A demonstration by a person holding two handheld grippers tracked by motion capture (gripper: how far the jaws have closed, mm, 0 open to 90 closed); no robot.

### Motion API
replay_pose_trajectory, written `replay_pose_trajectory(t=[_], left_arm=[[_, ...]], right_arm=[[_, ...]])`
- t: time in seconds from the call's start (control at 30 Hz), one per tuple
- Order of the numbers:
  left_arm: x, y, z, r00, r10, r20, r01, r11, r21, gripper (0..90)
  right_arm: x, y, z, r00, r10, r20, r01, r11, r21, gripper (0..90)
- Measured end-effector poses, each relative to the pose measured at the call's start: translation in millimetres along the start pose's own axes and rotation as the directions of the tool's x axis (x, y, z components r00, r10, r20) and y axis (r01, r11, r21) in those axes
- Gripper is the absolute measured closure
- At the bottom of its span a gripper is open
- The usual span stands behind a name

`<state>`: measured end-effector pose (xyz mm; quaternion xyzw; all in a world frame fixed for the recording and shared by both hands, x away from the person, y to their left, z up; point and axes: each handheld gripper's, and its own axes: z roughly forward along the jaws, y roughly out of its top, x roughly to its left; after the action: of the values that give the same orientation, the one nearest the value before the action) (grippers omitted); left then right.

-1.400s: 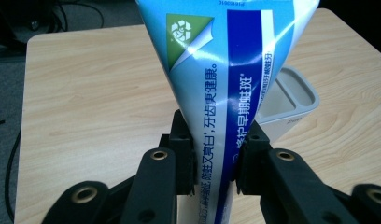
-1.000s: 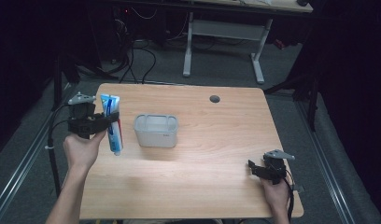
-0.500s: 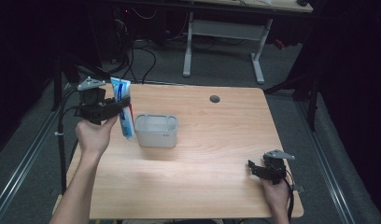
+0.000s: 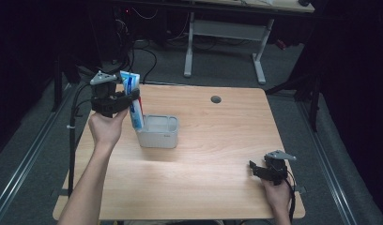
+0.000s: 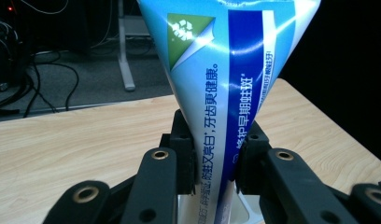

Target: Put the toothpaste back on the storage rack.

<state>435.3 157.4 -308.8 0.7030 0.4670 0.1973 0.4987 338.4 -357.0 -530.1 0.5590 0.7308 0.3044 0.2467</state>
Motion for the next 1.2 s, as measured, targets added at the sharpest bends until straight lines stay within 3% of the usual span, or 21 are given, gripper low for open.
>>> replay_pose_trajectory(t=[0.33,0.63,1.0,1.2], left_arm=[[-1.9,3.0,9.6,0.9999,0.002,0.015,-0.001,0.9996,-0.028,73.6],[-5.8,-0.2,30.6,0.9991,-0.001,0.042,0.003,0.9994,-0.036,73.5],[-18.5,-7.3,54.4,0.9981,0.048,0.038,-0.047,0.9988,-0.013,73.2],[-21.1,-15.3,65.6,0.9968,0.076,0.026,-0.077,0.9967,0.026,72.9]], right_arm=[[0.2,0.0,0.0,1.0000,-0.001,0.001,0.001,1.000,0.000,29.0],[0.2,0.1,0.0,1.0000,-0.004,0.001,0.004,1.000,-0.001,29.0],[0.2,0.1,0.1,1.0000,-0.002,0.000,0.002,1.000,-0.001,29.0],[0.3,0.1,0.0,1.0000,0.001,0.000,-0.001,1.000,0.000,28.9]])
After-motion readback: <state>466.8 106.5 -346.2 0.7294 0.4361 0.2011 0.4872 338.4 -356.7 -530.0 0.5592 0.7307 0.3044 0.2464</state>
